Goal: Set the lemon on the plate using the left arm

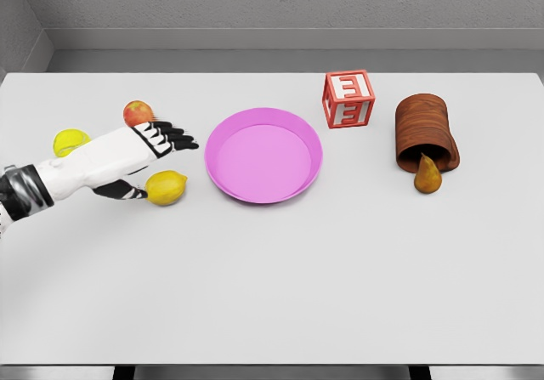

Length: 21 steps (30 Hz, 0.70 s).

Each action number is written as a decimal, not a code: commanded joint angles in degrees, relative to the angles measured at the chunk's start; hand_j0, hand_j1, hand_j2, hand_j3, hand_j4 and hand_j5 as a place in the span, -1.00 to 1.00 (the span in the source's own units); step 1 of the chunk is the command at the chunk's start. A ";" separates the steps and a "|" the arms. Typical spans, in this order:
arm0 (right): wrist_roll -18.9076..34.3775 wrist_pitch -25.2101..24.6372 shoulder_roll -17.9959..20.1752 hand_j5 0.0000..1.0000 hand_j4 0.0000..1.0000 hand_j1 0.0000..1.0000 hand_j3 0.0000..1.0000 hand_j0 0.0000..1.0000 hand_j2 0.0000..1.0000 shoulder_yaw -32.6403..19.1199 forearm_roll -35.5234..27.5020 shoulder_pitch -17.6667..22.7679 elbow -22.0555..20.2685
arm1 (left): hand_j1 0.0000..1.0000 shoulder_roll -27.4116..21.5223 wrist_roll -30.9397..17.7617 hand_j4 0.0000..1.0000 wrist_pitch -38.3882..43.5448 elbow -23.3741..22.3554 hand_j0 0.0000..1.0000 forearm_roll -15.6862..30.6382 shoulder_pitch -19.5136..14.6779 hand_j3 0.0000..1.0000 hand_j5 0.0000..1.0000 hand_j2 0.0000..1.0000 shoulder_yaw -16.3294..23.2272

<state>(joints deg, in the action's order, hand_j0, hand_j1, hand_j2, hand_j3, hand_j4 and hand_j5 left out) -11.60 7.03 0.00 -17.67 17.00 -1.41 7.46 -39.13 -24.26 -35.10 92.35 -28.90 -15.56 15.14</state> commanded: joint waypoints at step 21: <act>0.00 0.00 0.00 1.00 1.00 1.00 1.00 1.00 1.00 0.00 -0.03 0.00 0.01 | 1.00 -3.41 0.09 1.00 0.10 -7.45 1.00 3.41 -6.94 1.00 1.00 1.00 12.81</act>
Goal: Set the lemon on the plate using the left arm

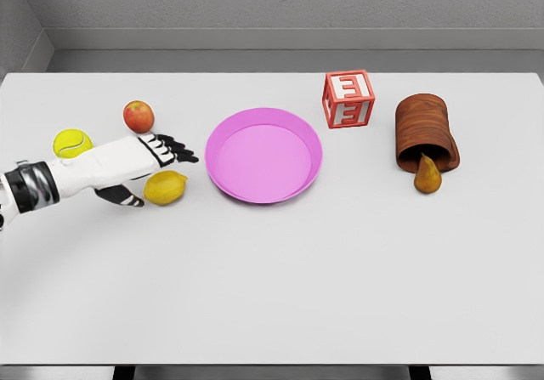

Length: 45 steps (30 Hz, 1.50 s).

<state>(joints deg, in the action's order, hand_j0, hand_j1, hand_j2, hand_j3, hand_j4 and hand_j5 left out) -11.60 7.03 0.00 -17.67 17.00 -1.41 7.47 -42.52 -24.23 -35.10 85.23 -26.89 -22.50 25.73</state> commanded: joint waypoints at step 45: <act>0.00 0.00 0.00 1.00 1.00 1.00 1.00 1.00 1.00 0.00 -0.03 0.00 0.00 | 0.06 -1.34 -0.47 0.06 0.10 -4.11 0.06 1.22 -5.62 0.06 0.06 0.06 8.28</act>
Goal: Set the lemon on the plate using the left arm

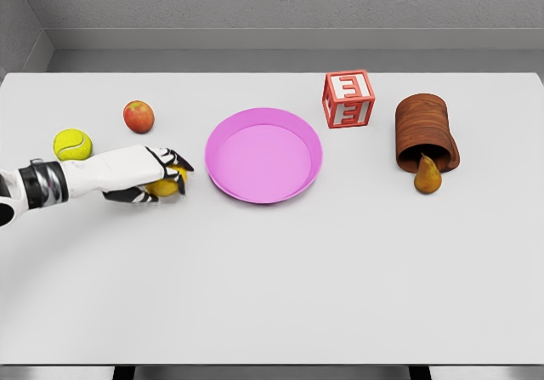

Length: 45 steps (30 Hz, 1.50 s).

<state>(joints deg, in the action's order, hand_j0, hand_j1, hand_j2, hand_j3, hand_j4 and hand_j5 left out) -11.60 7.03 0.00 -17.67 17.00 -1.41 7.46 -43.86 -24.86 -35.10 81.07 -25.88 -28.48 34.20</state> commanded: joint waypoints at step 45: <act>0.00 0.00 0.00 1.00 1.00 1.00 1.00 1.00 1.00 0.00 -0.03 0.00 0.01 | 1.00 6.33 -2.03 1.00 0.10 -3.02 1.00 2.14 -8.61 1.00 1.00 1.00 -5.80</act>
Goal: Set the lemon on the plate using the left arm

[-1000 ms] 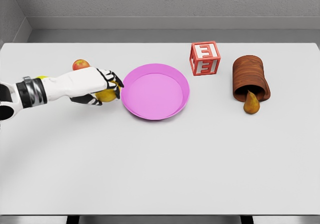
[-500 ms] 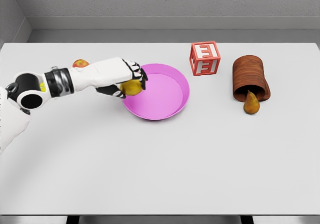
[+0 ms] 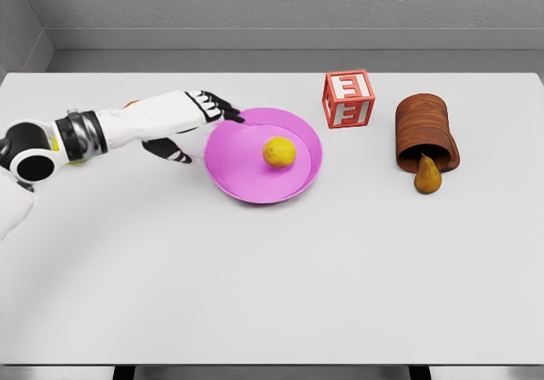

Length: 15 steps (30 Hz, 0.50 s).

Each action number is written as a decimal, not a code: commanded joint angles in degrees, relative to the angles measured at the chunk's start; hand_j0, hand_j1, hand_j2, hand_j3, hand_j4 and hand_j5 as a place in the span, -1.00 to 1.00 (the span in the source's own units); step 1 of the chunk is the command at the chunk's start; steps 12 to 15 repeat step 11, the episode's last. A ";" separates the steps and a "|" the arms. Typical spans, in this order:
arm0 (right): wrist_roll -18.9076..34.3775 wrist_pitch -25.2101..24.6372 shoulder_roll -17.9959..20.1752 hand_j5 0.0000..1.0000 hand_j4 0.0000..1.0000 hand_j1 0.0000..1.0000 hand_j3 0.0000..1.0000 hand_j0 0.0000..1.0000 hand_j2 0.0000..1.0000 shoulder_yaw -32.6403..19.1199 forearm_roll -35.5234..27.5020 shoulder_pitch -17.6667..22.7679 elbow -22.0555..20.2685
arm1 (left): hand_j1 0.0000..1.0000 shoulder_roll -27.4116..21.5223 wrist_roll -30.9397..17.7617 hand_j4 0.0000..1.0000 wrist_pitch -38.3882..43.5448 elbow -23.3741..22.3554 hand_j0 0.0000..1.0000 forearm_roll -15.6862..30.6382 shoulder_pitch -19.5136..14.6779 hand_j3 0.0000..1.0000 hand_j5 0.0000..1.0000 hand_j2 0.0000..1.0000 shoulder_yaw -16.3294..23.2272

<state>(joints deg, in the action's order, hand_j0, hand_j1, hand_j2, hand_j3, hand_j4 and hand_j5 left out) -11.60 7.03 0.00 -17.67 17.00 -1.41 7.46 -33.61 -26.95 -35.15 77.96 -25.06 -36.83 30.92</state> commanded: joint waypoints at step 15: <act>0.00 0.00 0.00 1.00 1.00 1.00 1.00 1.00 1.00 0.00 -0.03 0.00 0.01 | 1.00 -11.04 -0.04 1.00 0.15 0.00 1.00 8.28 5.98 1.00 1.00 1.00 -8.86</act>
